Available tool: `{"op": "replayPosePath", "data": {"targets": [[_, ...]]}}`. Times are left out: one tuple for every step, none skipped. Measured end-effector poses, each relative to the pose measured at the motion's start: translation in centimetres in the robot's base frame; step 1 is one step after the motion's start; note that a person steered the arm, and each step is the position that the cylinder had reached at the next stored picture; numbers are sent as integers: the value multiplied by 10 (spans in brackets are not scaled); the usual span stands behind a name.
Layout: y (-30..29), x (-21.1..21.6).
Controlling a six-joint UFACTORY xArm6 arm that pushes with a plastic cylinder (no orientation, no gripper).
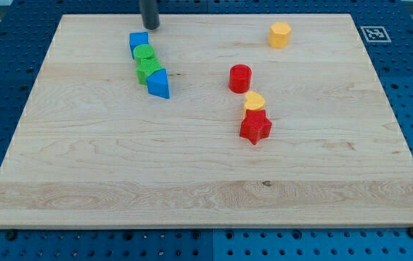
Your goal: Move your arm to the right of the blue triangle
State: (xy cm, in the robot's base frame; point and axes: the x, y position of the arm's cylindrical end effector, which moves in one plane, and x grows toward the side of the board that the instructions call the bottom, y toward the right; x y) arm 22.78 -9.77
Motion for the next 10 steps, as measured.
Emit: {"op": "replayPosePath", "data": {"targets": [[44,41],[71,91],[78,112],[79,135],[79,150],[79,150],[79,156],[79,156],[79,165],[76,168]]}}
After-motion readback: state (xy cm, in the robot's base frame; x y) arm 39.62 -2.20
